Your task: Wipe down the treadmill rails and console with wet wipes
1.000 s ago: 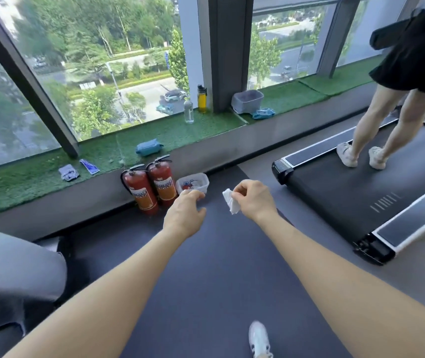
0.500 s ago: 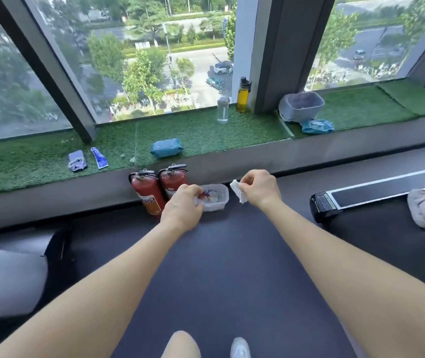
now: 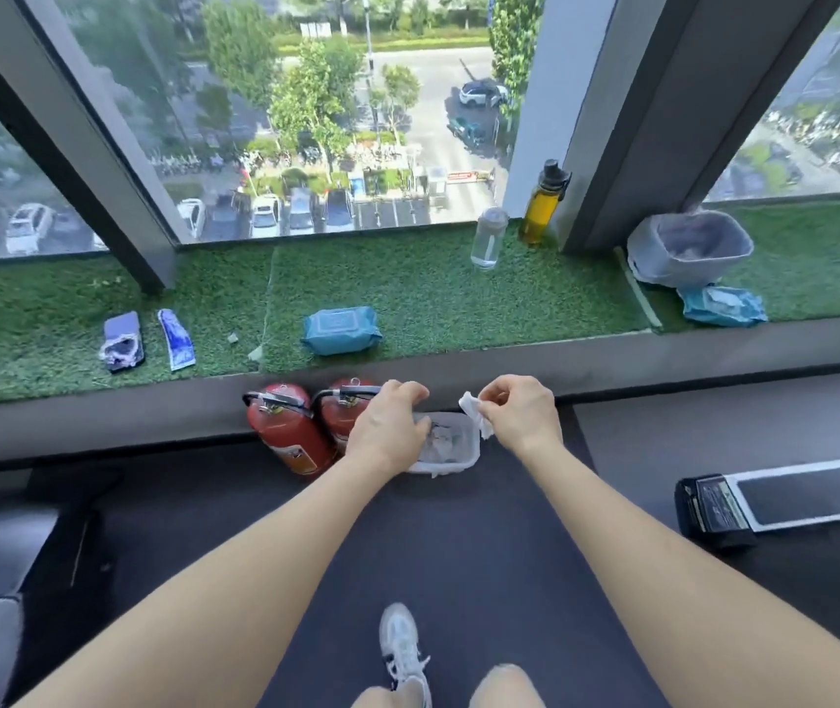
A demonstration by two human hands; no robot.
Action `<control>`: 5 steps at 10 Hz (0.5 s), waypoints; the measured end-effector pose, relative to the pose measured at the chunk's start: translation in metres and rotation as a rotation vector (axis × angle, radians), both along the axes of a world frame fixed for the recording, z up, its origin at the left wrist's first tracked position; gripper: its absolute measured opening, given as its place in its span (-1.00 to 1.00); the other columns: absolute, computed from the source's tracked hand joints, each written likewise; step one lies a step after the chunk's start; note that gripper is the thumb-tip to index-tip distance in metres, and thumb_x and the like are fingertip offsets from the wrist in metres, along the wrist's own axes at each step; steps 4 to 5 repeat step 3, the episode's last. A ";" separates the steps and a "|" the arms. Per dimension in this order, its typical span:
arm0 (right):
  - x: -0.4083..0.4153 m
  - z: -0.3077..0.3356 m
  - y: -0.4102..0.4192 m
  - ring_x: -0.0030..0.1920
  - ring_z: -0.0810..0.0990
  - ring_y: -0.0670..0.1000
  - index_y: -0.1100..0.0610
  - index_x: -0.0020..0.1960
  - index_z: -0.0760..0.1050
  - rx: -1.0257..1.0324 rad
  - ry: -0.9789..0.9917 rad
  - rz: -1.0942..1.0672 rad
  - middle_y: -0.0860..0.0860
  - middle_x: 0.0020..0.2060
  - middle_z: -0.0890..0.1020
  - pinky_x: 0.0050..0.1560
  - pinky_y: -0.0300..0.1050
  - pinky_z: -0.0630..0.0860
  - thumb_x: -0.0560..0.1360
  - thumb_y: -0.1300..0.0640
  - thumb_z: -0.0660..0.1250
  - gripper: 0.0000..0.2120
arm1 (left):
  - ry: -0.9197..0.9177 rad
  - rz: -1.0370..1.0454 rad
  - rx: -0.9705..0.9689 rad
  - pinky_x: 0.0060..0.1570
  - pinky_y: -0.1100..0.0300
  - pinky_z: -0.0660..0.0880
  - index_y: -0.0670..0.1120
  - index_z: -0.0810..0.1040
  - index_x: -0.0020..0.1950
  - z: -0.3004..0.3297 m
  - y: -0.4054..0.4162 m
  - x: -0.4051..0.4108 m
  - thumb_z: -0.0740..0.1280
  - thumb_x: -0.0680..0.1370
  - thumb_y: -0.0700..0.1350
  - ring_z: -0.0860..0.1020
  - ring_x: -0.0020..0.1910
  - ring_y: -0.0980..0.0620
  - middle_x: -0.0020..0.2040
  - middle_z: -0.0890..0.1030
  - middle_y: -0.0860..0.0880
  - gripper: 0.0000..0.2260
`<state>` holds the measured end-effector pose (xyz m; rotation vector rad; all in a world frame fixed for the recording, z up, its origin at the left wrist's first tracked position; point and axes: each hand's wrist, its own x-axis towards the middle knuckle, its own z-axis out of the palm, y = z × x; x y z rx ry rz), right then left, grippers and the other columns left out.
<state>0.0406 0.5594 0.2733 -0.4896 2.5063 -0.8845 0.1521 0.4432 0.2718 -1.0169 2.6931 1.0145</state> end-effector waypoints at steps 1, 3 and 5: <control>-0.030 -0.027 -0.032 -0.15 0.59 0.03 0.08 -0.20 0.59 0.006 -0.081 -0.015 0.02 -0.22 0.66 -0.14 -0.13 0.48 0.42 0.00 0.43 -0.85 | -0.048 0.016 0.028 0.23 0.06 0.37 -0.03 0.44 0.32 -0.016 -0.034 -0.033 0.25 0.56 -0.13 0.47 0.21 -0.06 0.25 0.43 -0.04 -0.68; -0.082 -0.079 -0.086 -0.09 0.61 0.04 0.07 -0.16 0.62 0.069 -0.200 -0.030 0.04 -0.15 0.67 -0.08 -0.12 0.50 0.41 0.04 0.44 -0.89 | -0.104 0.054 0.074 0.23 0.01 0.39 -0.04 0.46 0.30 -0.056 -0.089 -0.092 0.26 0.56 -0.13 0.50 0.18 -0.06 0.23 0.43 -0.05 -0.70; -0.082 -0.079 -0.086 -0.09 0.61 0.04 0.07 -0.16 0.62 0.069 -0.200 -0.030 0.04 -0.15 0.67 -0.08 -0.12 0.50 0.41 0.04 0.44 -0.89 | -0.104 0.054 0.074 0.23 0.01 0.39 -0.04 0.46 0.30 -0.056 -0.089 -0.092 0.26 0.56 -0.13 0.50 0.18 -0.06 0.23 0.43 -0.05 -0.70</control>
